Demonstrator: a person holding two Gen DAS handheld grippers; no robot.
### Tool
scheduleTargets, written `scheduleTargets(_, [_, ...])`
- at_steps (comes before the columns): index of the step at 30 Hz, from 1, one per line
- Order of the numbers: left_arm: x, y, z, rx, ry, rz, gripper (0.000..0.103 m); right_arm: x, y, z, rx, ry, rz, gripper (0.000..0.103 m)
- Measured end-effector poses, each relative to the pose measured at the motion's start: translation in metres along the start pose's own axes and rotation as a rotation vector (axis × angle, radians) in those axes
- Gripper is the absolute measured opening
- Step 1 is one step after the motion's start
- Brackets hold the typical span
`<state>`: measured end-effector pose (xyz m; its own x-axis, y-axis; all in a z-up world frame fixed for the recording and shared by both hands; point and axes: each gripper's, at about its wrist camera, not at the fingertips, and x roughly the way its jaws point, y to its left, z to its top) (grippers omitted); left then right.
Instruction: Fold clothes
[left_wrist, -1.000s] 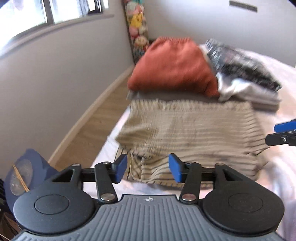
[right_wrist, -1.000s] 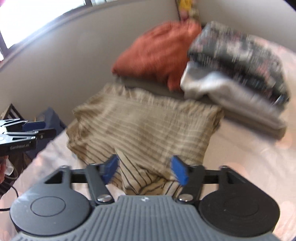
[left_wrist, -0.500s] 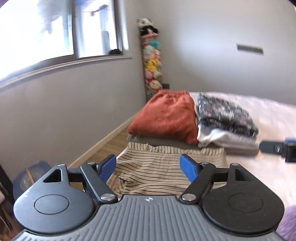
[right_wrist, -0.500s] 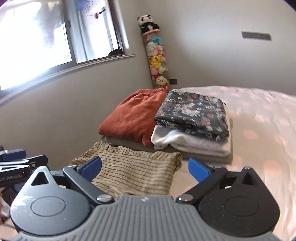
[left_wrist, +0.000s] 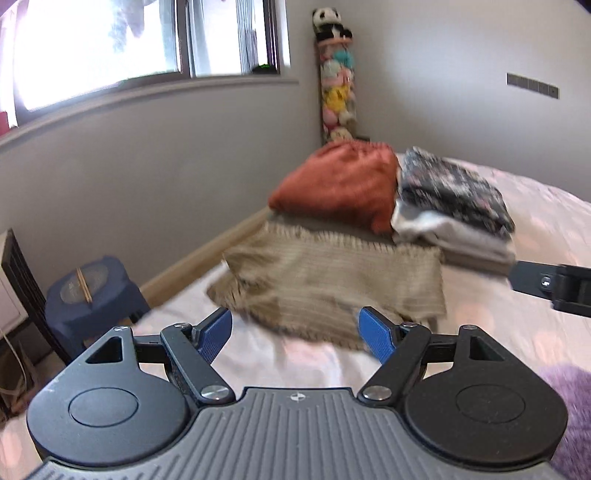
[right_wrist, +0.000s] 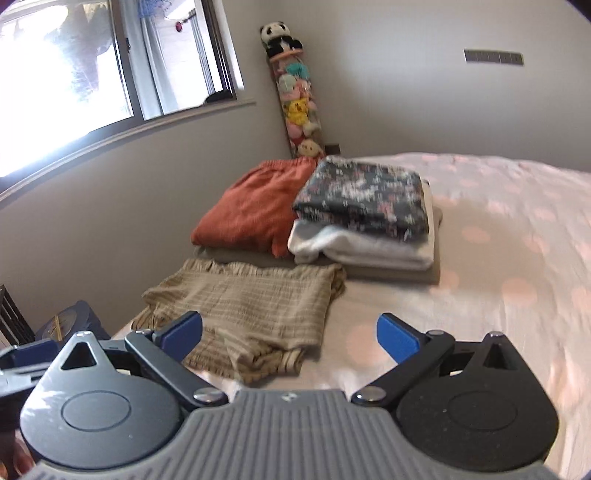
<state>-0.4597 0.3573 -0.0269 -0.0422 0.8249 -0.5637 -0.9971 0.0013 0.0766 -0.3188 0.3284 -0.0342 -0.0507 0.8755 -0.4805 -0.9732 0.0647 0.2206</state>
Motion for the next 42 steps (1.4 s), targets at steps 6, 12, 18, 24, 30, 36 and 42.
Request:
scheduleTargets(6, [-0.005, -0.013, -0.016, -0.003, 0.05, 0.009, 0.075, -0.01, -0.003, -0.017, -0.02, 0.018, -0.014, 0.101])
scheduleTargets(12, [-0.009, -0.022, -0.026, -0.002, 0.059, 0.011, 0.075, -0.017, -0.009, -0.032, -0.034, -0.019, 0.012, 0.101])
scheduleTargets(18, [-0.007, -0.024, -0.033, -0.029, 0.077, 0.018, 0.075, -0.012, -0.017, -0.034, 0.023, 0.02, 0.034, 0.101])
scheduleTargets(24, [-0.003, -0.028, -0.04, -0.034, 0.093, 0.02, 0.075, -0.015, -0.014, -0.038, 0.012, -0.004, 0.034, 0.101])
scheduleTargets(30, [0.004, -0.031, -0.049, -0.046, 0.109, 0.033, 0.075, -0.017, -0.008, -0.039, -0.029, -0.024, 0.03, 0.102])
scheduleTargets(36, [0.009, -0.031, -0.055, -0.059, 0.121, 0.037, 0.075, -0.016, -0.008, -0.039, -0.026, -0.023, 0.028, 0.102])
scheduleTargets(42, [0.011, -0.03, -0.057, -0.067, 0.122, 0.033, 0.075, -0.016, -0.004, -0.04, -0.044, -0.029, 0.019, 0.102])
